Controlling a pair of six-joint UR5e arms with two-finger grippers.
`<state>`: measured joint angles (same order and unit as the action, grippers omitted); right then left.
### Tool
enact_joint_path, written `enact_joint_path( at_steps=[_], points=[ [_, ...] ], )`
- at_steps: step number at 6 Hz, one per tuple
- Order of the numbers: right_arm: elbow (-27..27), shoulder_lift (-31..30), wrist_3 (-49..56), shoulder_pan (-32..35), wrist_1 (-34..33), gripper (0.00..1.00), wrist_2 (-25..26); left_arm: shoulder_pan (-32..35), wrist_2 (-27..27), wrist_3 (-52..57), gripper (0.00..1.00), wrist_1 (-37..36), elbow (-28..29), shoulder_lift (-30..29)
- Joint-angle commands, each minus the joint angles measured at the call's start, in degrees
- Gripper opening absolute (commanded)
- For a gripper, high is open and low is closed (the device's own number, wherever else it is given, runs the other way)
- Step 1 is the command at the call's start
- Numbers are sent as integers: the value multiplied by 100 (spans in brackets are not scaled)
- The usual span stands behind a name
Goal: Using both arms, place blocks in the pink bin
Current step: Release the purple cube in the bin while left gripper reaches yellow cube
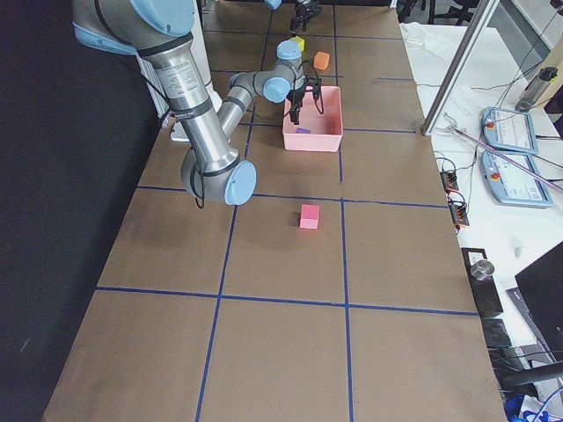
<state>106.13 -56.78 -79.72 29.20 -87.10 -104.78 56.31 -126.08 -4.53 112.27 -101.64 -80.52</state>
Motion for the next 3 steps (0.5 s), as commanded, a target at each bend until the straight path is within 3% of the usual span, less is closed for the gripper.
enact_joint_path(
  at_steps=[1,3],
  points=[
    [5,-17,0,-2,0,100,1,-224,40,-292,100,451,267,-34],
    [22,-8,0,7,0,100,-8,-506,66,-312,100,488,311,-25]
  ],
)
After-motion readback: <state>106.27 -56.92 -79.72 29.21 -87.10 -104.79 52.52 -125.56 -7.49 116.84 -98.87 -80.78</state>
